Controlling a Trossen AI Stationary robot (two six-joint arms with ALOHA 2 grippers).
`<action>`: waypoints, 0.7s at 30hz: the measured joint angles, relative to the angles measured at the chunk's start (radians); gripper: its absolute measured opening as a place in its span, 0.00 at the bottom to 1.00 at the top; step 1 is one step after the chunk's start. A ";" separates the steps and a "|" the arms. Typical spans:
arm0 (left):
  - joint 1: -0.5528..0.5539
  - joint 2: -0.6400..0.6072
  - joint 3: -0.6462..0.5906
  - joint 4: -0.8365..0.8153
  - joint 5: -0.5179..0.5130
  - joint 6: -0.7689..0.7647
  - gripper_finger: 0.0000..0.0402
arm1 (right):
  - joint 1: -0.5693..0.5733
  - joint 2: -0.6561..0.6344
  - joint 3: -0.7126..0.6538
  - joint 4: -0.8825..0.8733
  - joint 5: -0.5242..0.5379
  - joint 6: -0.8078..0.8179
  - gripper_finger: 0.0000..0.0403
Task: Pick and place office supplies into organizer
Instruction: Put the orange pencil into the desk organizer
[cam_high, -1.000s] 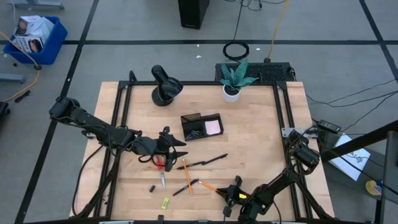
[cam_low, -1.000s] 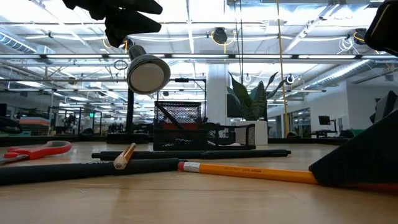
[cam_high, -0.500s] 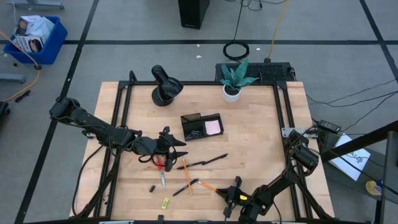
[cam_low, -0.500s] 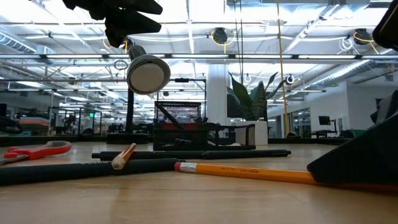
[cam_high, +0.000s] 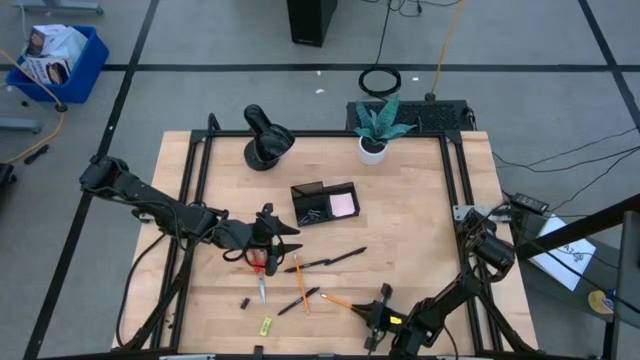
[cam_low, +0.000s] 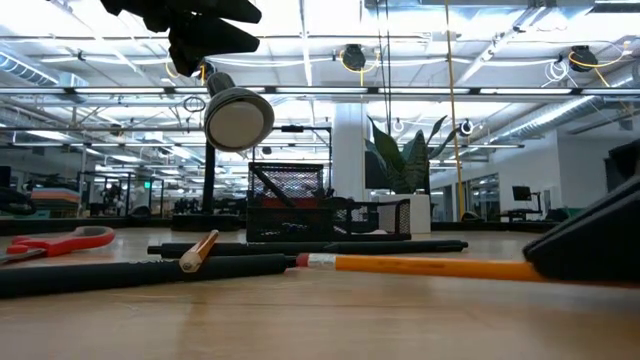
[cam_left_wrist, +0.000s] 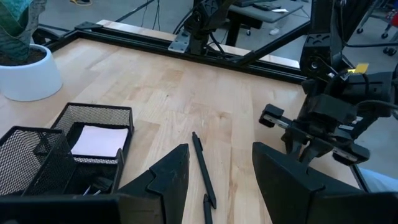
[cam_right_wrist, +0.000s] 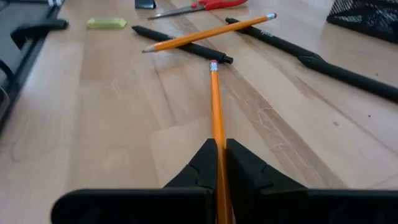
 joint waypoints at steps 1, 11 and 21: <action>0.000 0.000 0.000 0.000 0.000 0.000 0.45 | 0.000 -0.002 0.000 0.002 0.007 0.000 0.02; 0.000 0.000 0.000 0.000 0.000 0.000 0.45 | 0.000 -0.004 0.001 0.012 0.033 -0.016 0.02; 0.000 0.000 0.000 0.000 0.000 0.000 0.45 | -0.001 -0.006 0.002 0.031 0.085 -0.031 0.02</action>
